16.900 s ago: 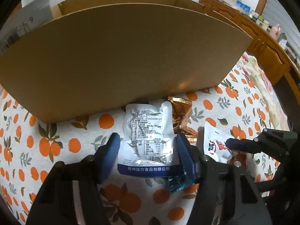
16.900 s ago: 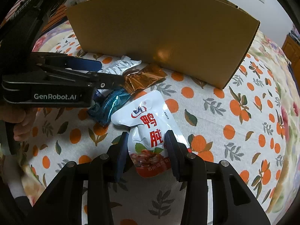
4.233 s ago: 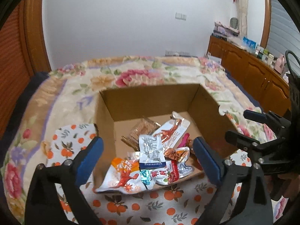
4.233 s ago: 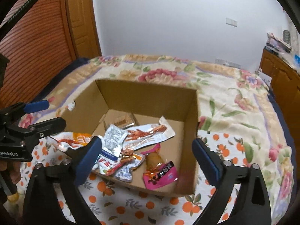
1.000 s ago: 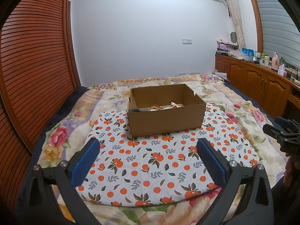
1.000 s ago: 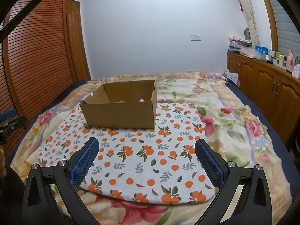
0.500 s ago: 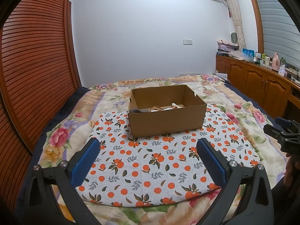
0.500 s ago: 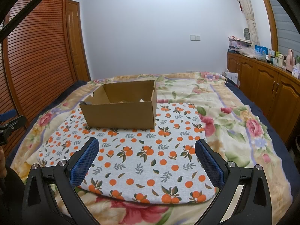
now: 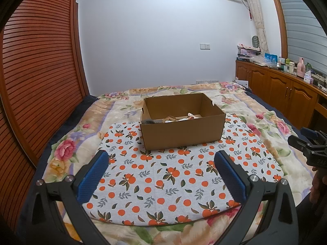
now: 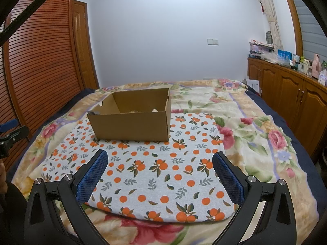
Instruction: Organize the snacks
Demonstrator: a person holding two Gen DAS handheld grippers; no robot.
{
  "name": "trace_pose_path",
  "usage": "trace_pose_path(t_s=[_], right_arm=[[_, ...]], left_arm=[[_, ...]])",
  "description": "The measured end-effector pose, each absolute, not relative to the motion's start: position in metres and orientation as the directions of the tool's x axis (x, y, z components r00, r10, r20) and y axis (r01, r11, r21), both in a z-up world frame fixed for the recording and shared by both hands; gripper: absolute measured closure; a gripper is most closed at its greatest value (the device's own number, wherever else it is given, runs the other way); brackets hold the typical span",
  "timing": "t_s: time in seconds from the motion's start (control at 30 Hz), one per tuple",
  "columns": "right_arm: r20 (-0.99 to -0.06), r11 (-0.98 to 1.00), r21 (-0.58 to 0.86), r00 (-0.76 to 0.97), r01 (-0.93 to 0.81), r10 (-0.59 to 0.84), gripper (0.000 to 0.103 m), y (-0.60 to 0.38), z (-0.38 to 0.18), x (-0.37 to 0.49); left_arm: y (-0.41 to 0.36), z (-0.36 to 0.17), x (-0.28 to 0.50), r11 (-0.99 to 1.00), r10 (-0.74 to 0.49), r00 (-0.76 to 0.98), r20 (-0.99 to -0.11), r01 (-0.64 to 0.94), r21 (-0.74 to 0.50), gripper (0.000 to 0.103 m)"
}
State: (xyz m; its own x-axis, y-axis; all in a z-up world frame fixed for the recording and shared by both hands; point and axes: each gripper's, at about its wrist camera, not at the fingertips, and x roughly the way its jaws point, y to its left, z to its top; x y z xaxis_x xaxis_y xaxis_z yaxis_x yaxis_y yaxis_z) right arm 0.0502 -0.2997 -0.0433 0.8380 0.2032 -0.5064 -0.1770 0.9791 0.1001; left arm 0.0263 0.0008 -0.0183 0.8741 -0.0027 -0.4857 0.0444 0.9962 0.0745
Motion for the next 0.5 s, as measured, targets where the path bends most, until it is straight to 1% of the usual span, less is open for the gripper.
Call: trace_pose_path(t_s=[0.5], right_arm=[[-0.505,0.979,0.101,0.839,-0.178,0.204,0.000,-0.3002,-0.0438,0.0498]], left_arm=[[0.0006,-0.0188,0.0260,0.996,-0.002,0.875,-0.484,0.044,0.076,0.000]])
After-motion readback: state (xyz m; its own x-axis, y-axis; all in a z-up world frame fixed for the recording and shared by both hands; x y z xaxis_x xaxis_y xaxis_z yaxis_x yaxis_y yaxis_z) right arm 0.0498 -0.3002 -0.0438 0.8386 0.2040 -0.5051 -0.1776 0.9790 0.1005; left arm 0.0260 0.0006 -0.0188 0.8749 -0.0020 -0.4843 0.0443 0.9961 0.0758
